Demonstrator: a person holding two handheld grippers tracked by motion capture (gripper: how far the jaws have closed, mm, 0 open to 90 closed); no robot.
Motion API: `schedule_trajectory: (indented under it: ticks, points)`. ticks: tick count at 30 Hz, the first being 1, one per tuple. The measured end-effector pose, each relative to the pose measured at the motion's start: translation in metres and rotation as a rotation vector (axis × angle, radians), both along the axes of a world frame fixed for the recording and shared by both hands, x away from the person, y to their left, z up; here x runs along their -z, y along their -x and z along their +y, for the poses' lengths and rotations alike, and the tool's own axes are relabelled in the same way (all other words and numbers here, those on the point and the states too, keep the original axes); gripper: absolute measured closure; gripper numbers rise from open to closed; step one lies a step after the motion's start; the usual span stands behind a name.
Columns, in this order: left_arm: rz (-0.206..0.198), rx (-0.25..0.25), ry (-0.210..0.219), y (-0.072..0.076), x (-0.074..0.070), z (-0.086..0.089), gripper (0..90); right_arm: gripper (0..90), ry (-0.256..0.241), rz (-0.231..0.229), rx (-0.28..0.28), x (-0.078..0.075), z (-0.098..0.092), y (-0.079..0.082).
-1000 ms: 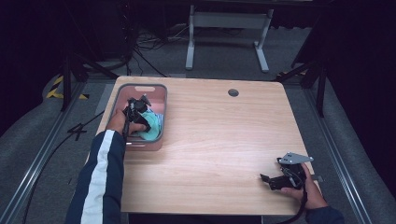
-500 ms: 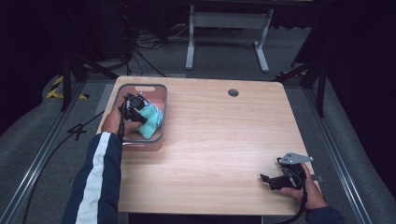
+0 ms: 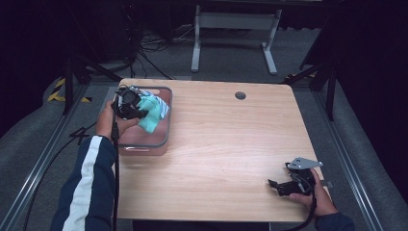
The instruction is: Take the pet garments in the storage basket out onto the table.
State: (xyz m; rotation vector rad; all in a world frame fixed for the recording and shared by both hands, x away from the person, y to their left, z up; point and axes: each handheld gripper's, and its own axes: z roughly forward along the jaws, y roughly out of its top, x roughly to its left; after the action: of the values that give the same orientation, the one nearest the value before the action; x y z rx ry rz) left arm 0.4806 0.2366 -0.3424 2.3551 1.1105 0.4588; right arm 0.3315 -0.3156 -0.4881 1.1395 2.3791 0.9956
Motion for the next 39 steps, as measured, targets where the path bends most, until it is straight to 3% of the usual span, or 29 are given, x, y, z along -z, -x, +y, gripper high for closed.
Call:
schedule_trajectory:
  ticks: [3, 11, 19, 28, 39]
  points:
    - [-0.022, 0.004, -0.009, 0.002, -0.006, 0.000, 78.5, 0.2, 0.000, 0.000, 0.000, 0.000, 0.000, 0.000]
    - [-0.078, 0.021, 0.062, 0.014, -0.027, -0.001, 79.1, 0.4, 0.003, -0.002, -0.001, 0.000, 0.000, 0.000]
    - [-0.117, 0.069, 0.060, 0.024, -0.040, -0.008, 79.2, 0.5, 0.004, -0.003, 0.000, 0.000, 0.000, 0.000]
    - [-0.135, 0.115, 0.061, 0.030, -0.047, -0.021, 79.3, 0.4, 0.004, -0.003, 0.000, 0.000, 0.000, 0.000]
    - [-0.144, 0.183, 0.092, 0.031, -0.043, -0.046, 79.4, 0.5, 0.004, -0.003, 0.000, 0.000, 0.000, 0.000]
